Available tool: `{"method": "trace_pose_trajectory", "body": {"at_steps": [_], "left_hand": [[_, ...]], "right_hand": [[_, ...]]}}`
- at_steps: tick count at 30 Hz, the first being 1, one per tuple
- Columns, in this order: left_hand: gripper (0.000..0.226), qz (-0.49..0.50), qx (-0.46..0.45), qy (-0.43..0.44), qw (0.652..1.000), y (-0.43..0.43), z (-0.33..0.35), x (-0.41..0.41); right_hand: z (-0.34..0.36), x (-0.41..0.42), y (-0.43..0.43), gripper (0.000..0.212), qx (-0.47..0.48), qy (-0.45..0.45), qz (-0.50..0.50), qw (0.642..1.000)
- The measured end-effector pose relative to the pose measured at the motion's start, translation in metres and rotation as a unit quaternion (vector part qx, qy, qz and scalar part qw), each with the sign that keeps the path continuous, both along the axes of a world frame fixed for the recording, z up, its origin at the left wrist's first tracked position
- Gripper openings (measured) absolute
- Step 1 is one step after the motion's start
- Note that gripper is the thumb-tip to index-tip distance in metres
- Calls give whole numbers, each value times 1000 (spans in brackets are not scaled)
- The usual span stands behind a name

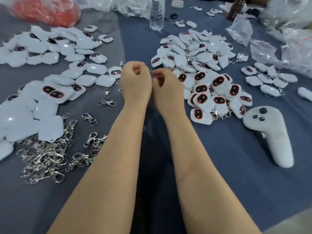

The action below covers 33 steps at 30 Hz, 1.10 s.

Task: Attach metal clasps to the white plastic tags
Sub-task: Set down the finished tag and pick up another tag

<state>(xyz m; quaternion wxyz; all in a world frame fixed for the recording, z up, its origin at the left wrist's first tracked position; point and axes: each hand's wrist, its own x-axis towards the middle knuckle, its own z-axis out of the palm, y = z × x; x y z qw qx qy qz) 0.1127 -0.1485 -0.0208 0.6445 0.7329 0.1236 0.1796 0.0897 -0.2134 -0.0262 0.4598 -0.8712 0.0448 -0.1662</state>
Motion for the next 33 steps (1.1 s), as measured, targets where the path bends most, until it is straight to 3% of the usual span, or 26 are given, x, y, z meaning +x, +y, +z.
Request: {"method": "trace_pose_trajectory", "body": {"at_steps": [3, 6, 13, 18, 24, 27, 29, 30, 33], "left_hand": [[14, 59, -43, -2, 997, 36, 5, 4], [10, 88, -85, 3, 992, 67, 8, -3], [9, 119, -204, 12, 972, 118, 4, -23], [14, 93, -233, 34, 967, 118, 7, -30], [10, 90, -219, 47, 970, 112, 6, -34], [14, 79, -194, 39, 977, 108, 5, -39], [20, 37, -164, 58, 984, 104, 8, -42], [26, 13, -161, 75, 984, 102, 10, -44], [31, -31, -260, 89, 961, 98, 14, -50]], "right_hand": [[-8, 16, 37, 30, -102, 65, 65, 991], [-11, 16, 72, 29, -236, 98, 125, 958], [-16, 11, 112, 34, -192, 75, 34, 978], [-24, 13, 123, 43, -243, 119, 100, 957], [-25, -1, 120, 26, -184, 31, 18, 982], [-8, -6, 113, 25, 26, 7, 39, 999], [2, -11, 108, 20, 165, -13, 69, 984], [6, -14, 106, 17, 174, -16, 87, 981], [8, -18, 95, 7, 151, 18, 159, 975]]}}
